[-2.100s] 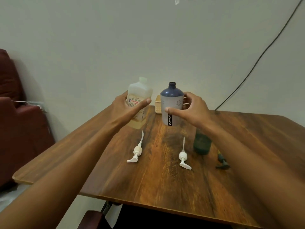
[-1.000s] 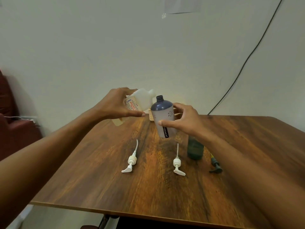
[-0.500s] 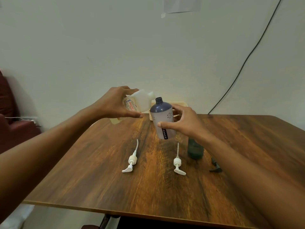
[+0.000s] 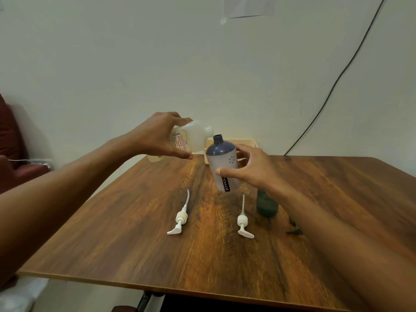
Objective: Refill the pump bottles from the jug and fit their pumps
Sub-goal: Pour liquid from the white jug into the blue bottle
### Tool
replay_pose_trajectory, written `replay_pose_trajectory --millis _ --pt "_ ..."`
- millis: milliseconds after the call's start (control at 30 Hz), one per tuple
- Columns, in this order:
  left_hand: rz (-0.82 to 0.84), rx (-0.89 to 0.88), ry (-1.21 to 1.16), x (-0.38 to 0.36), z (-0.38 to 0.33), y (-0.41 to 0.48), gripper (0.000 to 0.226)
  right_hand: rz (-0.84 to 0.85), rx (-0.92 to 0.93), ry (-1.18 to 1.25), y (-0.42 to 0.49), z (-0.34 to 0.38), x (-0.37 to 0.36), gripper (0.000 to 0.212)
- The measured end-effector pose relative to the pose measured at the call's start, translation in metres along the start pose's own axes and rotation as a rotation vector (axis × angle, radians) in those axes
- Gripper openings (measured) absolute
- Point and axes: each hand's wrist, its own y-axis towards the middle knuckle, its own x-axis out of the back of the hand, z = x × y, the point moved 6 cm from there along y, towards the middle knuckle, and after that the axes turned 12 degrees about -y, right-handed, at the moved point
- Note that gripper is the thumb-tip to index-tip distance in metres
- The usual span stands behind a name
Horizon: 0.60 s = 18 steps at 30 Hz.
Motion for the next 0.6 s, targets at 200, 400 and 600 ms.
replay_pose_trajectory --millis 200,400,600 --pt "0.022 0.013 0.034 0.0010 -0.0036 0.0006 0.091 -0.002 -0.005 -0.002 -0.0007 -0.0014 -0.0016 0.084" --pt "0.038 0.013 0.079 0.0033 -0.0035 0.0016 0.096 0.002 -0.014 -0.005 -0.0008 -0.0016 -0.0033 0.085" --pt "0.049 0.011 0.105 0.0036 -0.0030 0.0012 0.098 0.000 -0.013 -0.010 -0.0012 -0.0012 -0.0046 0.085"
